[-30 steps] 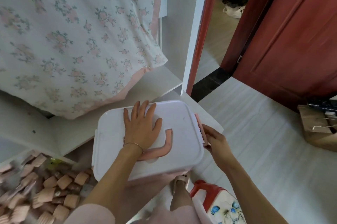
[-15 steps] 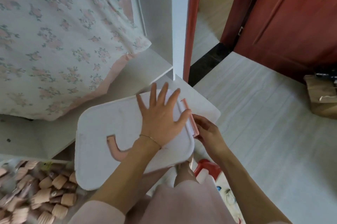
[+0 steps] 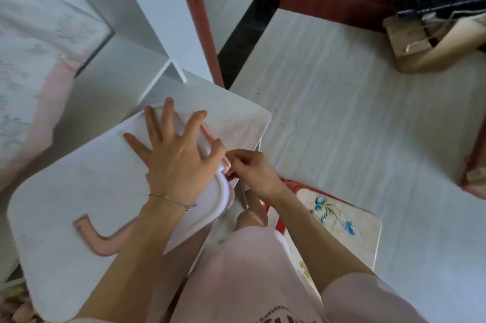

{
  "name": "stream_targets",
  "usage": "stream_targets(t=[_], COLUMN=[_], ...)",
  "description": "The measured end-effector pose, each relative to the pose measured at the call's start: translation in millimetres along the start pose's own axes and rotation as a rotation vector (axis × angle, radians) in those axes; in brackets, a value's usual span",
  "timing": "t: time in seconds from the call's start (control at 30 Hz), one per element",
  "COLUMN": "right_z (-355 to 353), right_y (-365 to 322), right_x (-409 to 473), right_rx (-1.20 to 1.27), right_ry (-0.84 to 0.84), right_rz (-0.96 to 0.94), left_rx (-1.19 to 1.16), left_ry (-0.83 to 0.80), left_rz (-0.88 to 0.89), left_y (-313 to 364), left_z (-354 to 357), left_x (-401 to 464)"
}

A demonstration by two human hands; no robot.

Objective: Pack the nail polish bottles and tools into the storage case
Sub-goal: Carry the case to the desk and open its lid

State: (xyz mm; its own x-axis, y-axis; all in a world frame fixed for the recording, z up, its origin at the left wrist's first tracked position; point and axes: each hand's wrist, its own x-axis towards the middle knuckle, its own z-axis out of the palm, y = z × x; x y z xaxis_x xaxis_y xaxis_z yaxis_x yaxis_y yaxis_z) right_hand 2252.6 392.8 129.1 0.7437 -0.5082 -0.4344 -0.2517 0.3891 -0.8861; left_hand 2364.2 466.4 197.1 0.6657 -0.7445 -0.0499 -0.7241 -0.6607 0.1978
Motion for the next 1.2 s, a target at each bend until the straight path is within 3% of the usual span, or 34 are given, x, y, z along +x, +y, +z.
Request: stream_targets(t=[0.2, 0.3, 0.4, 0.47, 0.53, 0.63, 0.77, 0.87, 1.0, 1.2], right_z=[-8.9, -13.8, -10.2, -0.5, 13.7, 46.2, 94.6, 128.2, 151.2, 141.5], right_y=[14.5, 3.9, -16.4, -33.2, -49.1, -67.1, -66.6, -53.8, -40.3, -48.1], right_x=[-4.4, -9.7, -19.5, -27.8, -34.5, -39.6, -38.8, -36.4, -33.2, -29.8], right_rx=[0.162, 0.006, -0.164, -0.273, -0.417, -0.625, -0.919, -1.116, -1.391, -1.428], right_ry=[0.003, 0.144, 0.331, 0.401, 0.431, 0.334, 0.035, -0.178, -0.268, -0.403], right_rz=[0.068, 0.017, -0.118, -0.265, -0.423, -0.609, -0.661, -0.718, -0.771, -0.836], left_rx=[-0.022, -0.087, -0.336, -0.562, -0.639, -0.576, -0.499, -0.506, -0.894, -0.955], left_ry=[-0.029, -0.062, 0.021, 0.129, 0.248, 0.433, 0.533, 0.375, 0.157, 0.448], left_rz=[0.048, 0.064, 0.059, 0.018, -0.001, -0.051, -0.331, -0.565, -0.721, -0.808], left_y=[1.8, 2.2, -5.2, -15.3, -29.2, -59.8, -109.7, -145.9, -164.9, -149.1], left_z=[-1.0, -4.8, -11.1, -20.8, -31.4, -44.6, -52.9, -47.5, -32.6, -22.3], left_x=[-3.2, -2.1, -5.9, -15.3, -26.0, -44.8, -80.4, -107.7, -138.2, -154.0])
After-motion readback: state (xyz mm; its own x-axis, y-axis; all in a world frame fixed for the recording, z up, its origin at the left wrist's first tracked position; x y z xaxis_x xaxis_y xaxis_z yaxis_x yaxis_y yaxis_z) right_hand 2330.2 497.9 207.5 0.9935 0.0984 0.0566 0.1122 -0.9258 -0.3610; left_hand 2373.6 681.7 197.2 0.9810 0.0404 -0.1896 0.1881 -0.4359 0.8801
